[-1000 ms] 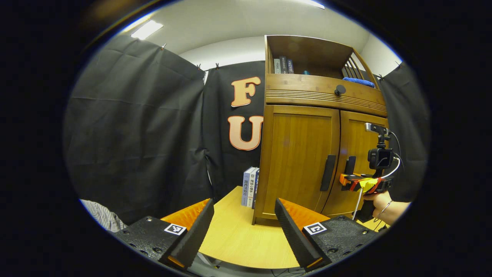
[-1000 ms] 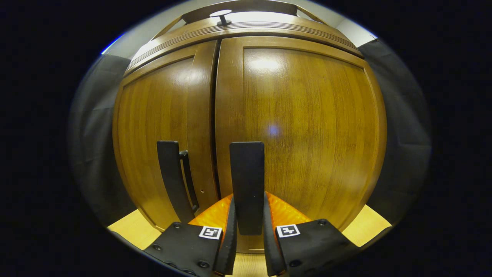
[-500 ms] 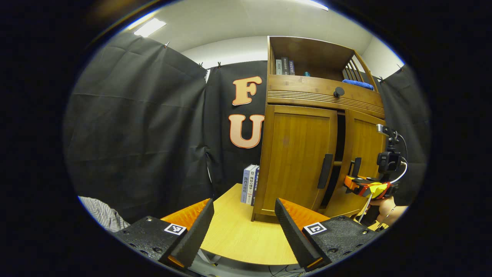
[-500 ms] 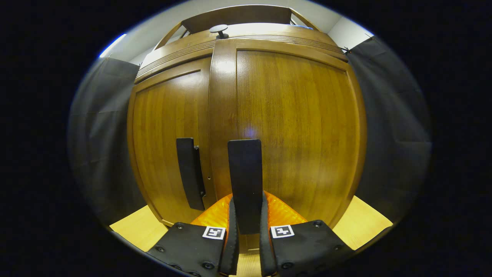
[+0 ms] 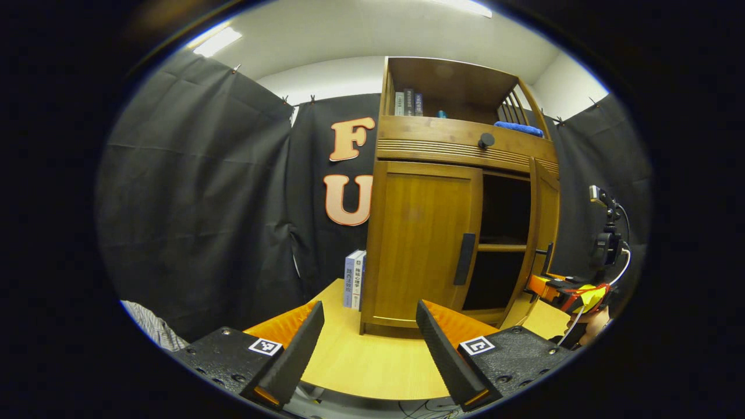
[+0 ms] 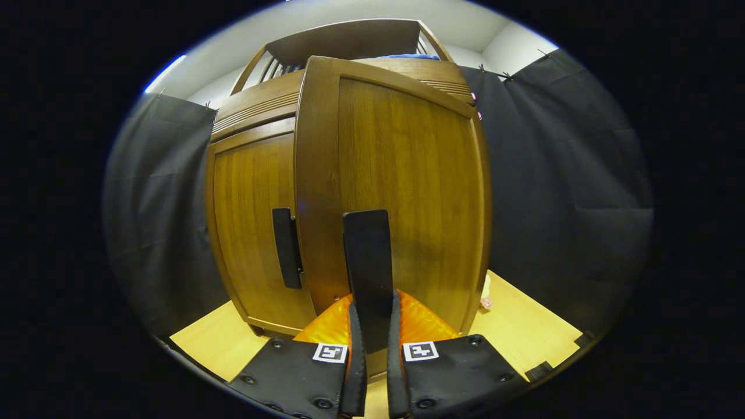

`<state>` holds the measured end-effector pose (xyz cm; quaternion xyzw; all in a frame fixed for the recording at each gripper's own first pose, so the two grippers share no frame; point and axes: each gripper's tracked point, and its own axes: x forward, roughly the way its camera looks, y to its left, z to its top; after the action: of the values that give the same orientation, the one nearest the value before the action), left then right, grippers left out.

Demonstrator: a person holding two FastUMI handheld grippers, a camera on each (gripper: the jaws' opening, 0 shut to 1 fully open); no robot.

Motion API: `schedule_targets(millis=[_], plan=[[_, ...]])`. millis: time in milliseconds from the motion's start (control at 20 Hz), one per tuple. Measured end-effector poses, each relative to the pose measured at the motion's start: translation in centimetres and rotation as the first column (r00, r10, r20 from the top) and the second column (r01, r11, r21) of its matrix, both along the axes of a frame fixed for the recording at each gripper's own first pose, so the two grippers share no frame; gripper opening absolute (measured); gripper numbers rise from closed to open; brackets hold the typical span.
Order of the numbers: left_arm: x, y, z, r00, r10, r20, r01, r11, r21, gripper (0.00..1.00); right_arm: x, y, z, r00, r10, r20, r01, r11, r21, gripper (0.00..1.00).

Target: Open the right door of the double-door shoe cabinet with the right hand, and open the left door with the left hand.

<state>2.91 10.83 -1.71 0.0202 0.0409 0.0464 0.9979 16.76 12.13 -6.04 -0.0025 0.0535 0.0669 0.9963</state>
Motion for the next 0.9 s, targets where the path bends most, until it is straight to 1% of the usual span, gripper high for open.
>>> schedule_targets(millis=[150,200,250,300,350,400,650,700,750,800,900], plan=[[0.3,-1.9,-0.2,0.999,-0.037,-0.004,0.037,0.999,-0.006,0.94,-2.1,-2.6,0.6,1.000,-0.019,-0.006,0.019,1.000,0.001,0.22],[0.4,-2.4,-0.3,0.999,-0.047,-0.006,0.047,0.999,-0.009,0.94,-2.4,-3.3,0.9,1.000,-0.029,-0.005,0.029,1.000,-0.006,0.17],[0.4,-3.0,-0.5,0.998,-0.057,-0.009,0.057,0.998,-0.012,0.96,-2.7,-4.0,1.0,0.999,-0.038,-0.002,0.038,0.999,-0.012,0.22],[0.5,-3.7,-0.7,0.998,-0.067,-0.012,0.067,0.998,-0.014,0.94,-3.0,-4.6,1.1,0.999,-0.044,0.001,0.044,0.999,-0.014,0.21],[0.6,-4.3,-0.7,0.997,-0.078,-0.014,0.078,0.997,-0.019,0.94,-3.3,-5.2,1.1,0.999,-0.048,0.000,0.048,0.999,-0.012,0.17],[0.5,-5.0,-0.9,0.996,-0.087,-0.014,0.087,0.996,-0.024,0.94,-3.5,-5.6,1.3,0.999,-0.052,-0.001,0.052,0.999,-0.006,0.21],[0.6,-7.9,-1.3,0.992,-0.124,-0.019,0.124,0.992,-0.031,0.94,-4.9,-8.2,1.4,0.997,-0.081,-0.007,0.081,0.997,-0.002,0.21],[0.6,-8.5,-1.4,0.991,-0.132,-0.020,0.131,0.991,-0.030,0.96,-5.1,-8.6,1.4,0.996,-0.087,-0.010,0.087,0.996,-0.011,0.21],[0.6,-9.0,-1.6,0.990,-0.139,-0.021,0.138,0.990,-0.031,0.94,-5.3,-9.0,1.4,0.996,-0.091,-0.011,0.091,0.996,-0.017,0.24],[0.6,-9.4,-1.6,0.989,-0.143,-0.021,0.142,0.989,-0.031,0.94,-5.5,-9.5,1.3,0.995,-0.096,-0.012,0.096,0.995,-0.021,0.21],[0.5,-10.2,-1.7,0.989,-0.149,-0.023,0.148,0.988,-0.033,0.94,-5.7,-10.5,1.6,0.994,-0.107,-0.006,0.107,0.994,-0.016,0.20]])
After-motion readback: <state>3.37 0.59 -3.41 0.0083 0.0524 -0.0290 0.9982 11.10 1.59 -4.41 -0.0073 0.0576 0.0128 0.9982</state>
